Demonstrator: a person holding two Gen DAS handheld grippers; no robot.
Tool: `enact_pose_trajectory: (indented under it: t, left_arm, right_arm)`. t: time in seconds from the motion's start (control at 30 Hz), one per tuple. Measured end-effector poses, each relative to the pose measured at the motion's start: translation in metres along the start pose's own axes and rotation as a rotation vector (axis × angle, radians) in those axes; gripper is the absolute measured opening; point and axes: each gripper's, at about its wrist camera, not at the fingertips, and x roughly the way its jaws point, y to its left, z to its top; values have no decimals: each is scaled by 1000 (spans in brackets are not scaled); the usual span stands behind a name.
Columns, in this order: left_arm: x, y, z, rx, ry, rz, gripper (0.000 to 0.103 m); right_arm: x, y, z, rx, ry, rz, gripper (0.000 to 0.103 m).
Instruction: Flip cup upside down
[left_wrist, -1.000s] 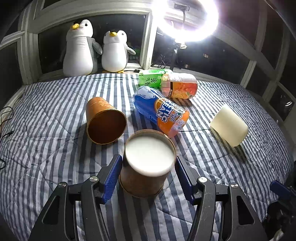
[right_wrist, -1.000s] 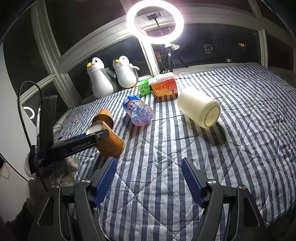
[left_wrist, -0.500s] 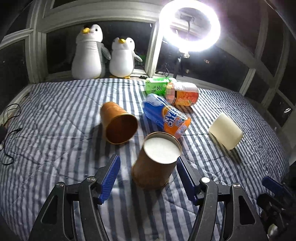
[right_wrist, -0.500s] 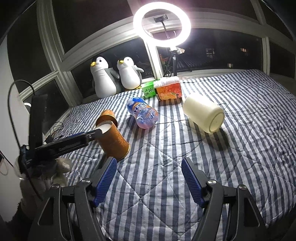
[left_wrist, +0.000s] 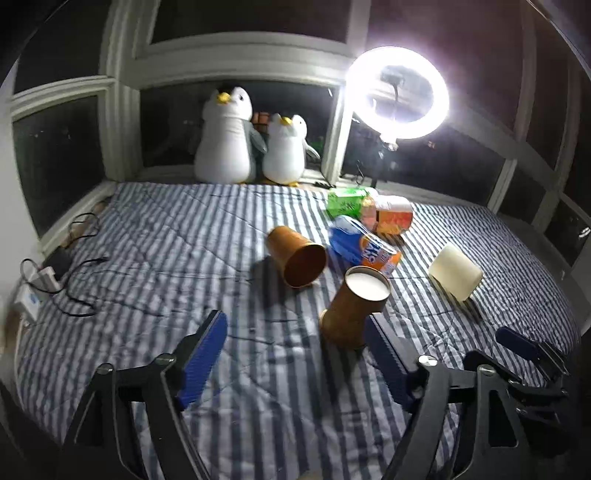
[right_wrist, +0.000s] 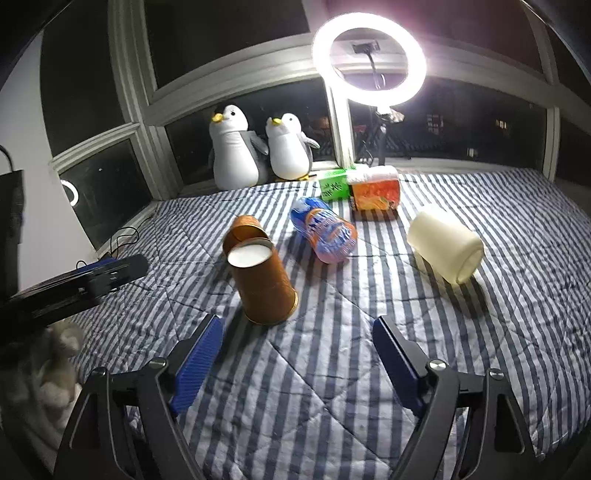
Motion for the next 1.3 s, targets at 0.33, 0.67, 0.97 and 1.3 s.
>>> enact_pose_trajectory:
  t: [0.33, 0.67, 0.97, 1.3]
  left_arm:
    - [-58, 16, -7, -3, -176, 134, 97]
    - [-94, 6, -8, 6, -289, 179, 102]
    - [-110, -15, -10, 40, -337, 168, 102]
    - [-110, -22, -10, 47, -328, 159, 102]
  right_arm:
    - [-12, 37, 3, -76, -99, -33, 91]
    - [-48, 50, 2, -99, -244, -110, 101]
    - [-69, 39, -1, -61, -303, -136, 102]
    - [-72, 35, -2, -49, -308, -133, 102]
